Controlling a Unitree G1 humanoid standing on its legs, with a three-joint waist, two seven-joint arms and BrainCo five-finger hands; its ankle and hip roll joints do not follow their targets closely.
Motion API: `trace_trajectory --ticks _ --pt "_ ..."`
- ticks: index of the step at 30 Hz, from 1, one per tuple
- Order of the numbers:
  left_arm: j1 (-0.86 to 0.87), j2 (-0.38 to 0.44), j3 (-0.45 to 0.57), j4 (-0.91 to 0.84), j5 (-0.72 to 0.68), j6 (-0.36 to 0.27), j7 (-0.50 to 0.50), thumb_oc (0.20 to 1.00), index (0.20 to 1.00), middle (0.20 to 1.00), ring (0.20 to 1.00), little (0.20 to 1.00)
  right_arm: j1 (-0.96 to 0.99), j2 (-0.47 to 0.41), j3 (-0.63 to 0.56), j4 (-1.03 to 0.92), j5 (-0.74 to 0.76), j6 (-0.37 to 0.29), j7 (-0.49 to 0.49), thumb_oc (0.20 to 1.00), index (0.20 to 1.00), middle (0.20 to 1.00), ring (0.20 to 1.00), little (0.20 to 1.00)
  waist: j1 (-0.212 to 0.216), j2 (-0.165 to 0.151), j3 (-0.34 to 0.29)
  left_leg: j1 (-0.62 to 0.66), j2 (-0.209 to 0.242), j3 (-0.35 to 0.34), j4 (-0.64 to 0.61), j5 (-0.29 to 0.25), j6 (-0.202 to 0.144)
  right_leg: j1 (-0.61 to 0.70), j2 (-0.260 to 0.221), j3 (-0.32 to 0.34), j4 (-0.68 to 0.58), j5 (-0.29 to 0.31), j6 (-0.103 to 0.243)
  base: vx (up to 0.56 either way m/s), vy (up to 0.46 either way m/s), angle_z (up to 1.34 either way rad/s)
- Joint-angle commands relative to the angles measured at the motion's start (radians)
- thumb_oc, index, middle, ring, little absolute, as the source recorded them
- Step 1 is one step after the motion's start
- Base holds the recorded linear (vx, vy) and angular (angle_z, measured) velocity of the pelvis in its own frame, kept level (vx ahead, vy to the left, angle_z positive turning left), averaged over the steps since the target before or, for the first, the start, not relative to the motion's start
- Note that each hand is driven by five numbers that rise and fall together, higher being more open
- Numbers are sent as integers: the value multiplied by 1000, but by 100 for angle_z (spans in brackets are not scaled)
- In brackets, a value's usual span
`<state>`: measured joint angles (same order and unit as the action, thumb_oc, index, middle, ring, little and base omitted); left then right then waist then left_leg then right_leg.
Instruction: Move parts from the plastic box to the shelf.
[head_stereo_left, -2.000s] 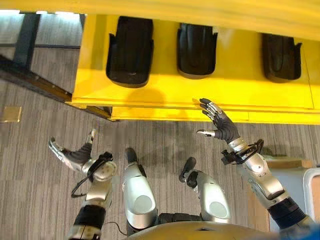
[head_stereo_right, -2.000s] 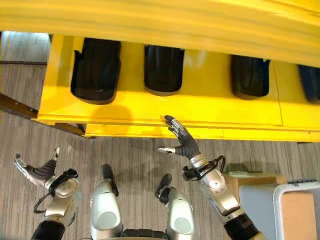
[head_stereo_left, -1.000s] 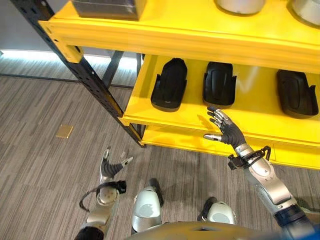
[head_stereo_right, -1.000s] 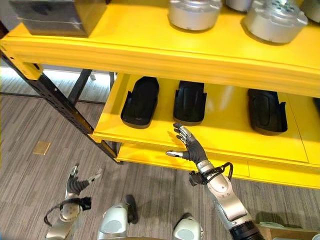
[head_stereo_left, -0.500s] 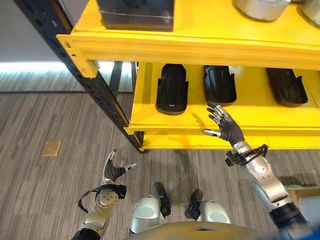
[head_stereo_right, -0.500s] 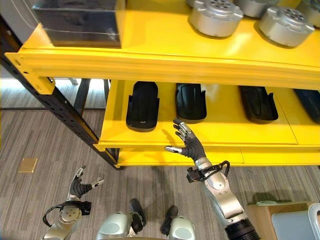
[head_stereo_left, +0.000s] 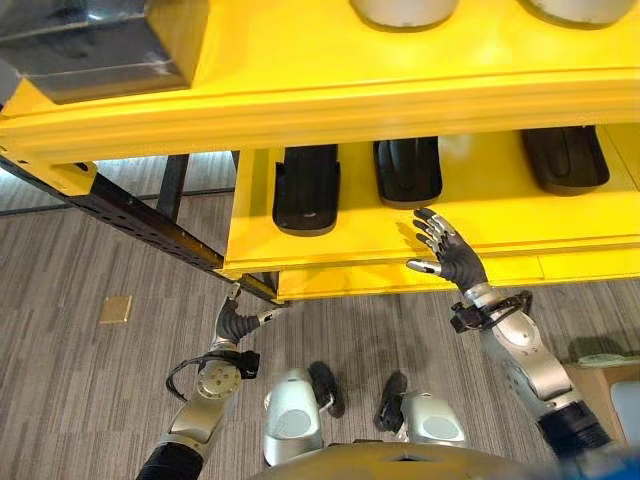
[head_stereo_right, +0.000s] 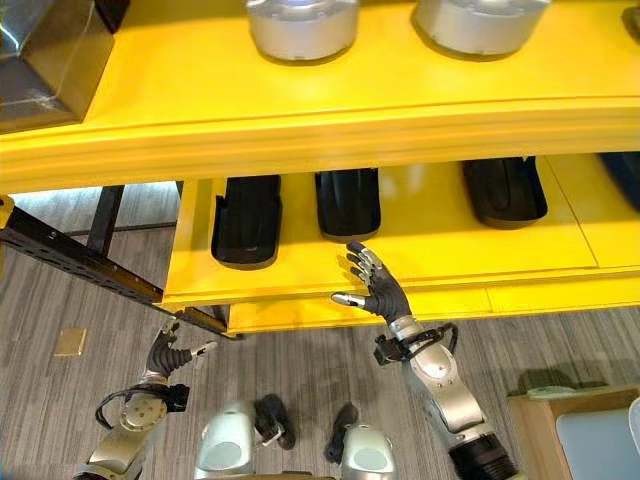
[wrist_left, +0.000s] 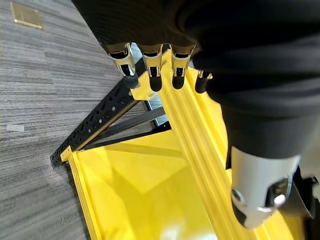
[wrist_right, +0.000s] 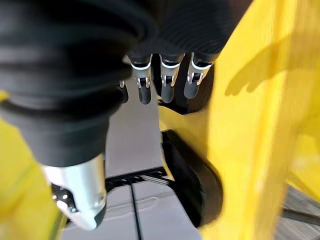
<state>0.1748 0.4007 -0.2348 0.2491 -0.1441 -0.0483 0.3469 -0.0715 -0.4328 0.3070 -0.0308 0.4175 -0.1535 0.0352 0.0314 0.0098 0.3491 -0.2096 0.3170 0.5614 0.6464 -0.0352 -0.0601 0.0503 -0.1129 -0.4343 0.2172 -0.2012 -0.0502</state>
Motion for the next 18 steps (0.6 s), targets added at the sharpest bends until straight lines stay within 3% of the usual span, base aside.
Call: trace_trajectory --ticks 1,2,4,5,7,10,14,18 --pt "7 17 10 -67 -7 8 -7 1000 1000 1000 1000 1000 -34 -9 -14 -93 3 -58 -19 1000 1000 1000 1000 1000 6 -5 -12 127 -32 -5 -173 -2 -7 -6 -7 -56 26 -5 57 123 282 -53" --pt "12 10 10 -64 -4 5 -11 1000 1000 1000 1000 1000 -33 -15 -14 -101 5 -53 -17 1000 1000 1000 1000 1000 3 -3 -22 150 -12 -20 -200 13 -16 -21 -21 -57 55 -22 54 142 439 -56" --pt "23 3 0 -54 -22 -29 -17 1000 1000 1000 1000 1000 -24 -41 -14 -132 -9 -42 -17 1000 1000 1000 1000 1000 -12 -2 -34 168 89 -86 -222 133 -75 -62 -53 -25 126 -57 38 84 716 -29" --pt "25 -2 -10 -41 -47 -44 8 1000 1000 1000 1000 1000 -33 -63 -2 -134 -39 -52 -13 1000 1000 1000 1000 1000 -10 -2 -27 137 94 -179 -190 149 -78 -95 -96 27 193 -82 38 7 848 -11" --pt "15 -13 -6 -2 -49 -40 22 1000 1000 1000 1000 1000 -44 -68 5 -117 -24 -69 -8 1000 1000 1000 1000 1000 -7 19 -29 174 8 -161 -259 25 -37 -118 -141 42 222 -65 93 14 711 -25" --pt "14 1 -7 0 -30 -33 10 1000 1000 1000 1000 1000 -38 -55 -7 -126 -20 -66 -11 1000 1000 1000 1000 1000 -5 30 -28 207 -48 -163 -332 -54 -14 -123 -164 59 221 -22 144 35 308 -25" --pt "25 22 -11 -1 -19 -30 12 1000 1000 1000 1000 1000 -40 -37 -24 -140 -35 -57 -31 1000 1000 1000 1000 1000 11 31 -13 227 -83 -173 -389 -78 4 -123 -185 64 202 21 191 -6 182 6" --pt "26 37 -2 0 -47 -54 48 1000 1000 1000 1000 1000 -71 -27 -17 -167 -78 -79 -53 1000 1000 1000 1000 1000 45 20 30 194 -82 -180 -379 -78 8 -137 -205 51 179 49 214 -156 74 19"
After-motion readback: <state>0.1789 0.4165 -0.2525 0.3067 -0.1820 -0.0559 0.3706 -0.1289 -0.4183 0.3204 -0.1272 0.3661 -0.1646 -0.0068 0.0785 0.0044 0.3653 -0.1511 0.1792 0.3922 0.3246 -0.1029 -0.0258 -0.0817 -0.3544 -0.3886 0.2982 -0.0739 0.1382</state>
